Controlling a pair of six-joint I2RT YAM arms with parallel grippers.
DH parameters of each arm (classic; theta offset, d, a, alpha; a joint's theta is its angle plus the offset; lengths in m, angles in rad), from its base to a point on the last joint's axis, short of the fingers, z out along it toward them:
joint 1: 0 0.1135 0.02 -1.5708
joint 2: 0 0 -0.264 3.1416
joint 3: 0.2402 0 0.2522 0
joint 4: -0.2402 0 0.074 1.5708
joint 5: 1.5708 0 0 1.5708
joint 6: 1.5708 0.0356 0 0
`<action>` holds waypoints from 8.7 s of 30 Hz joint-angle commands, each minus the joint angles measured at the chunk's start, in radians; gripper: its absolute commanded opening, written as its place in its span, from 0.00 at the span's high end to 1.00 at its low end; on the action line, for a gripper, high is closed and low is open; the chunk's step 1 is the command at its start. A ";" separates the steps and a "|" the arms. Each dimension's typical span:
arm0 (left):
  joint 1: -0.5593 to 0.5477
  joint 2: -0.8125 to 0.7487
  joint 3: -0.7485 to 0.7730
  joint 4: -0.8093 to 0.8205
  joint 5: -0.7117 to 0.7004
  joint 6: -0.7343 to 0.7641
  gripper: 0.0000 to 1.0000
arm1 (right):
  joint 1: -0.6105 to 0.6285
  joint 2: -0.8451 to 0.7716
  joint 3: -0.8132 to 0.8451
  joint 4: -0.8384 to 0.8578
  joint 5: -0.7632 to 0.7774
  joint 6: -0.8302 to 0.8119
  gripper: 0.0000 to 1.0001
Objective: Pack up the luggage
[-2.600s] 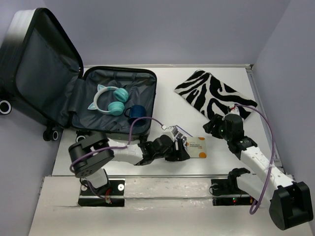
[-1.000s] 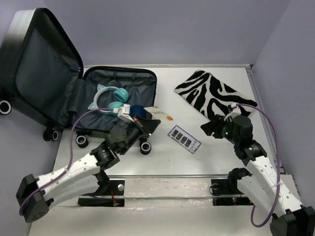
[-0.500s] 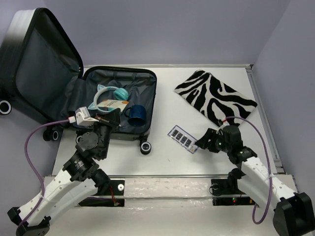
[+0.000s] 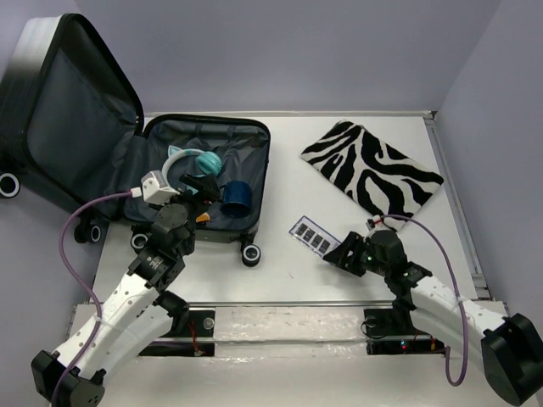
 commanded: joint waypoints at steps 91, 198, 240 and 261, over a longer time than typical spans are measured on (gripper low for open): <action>-0.298 0.382 0.146 0.010 0.544 0.152 0.05 | 0.017 0.246 0.654 -0.360 0.284 -0.438 0.43; -0.170 0.214 0.264 -0.180 0.541 0.229 0.94 | 0.379 0.635 0.347 0.392 0.125 0.054 0.16; -0.169 0.037 0.251 -0.298 0.466 0.289 0.43 | 0.281 0.765 0.422 0.364 0.660 0.079 0.93; -0.169 0.047 0.275 -0.320 0.449 0.345 0.42 | 0.261 0.960 1.129 -0.466 0.163 -1.370 0.00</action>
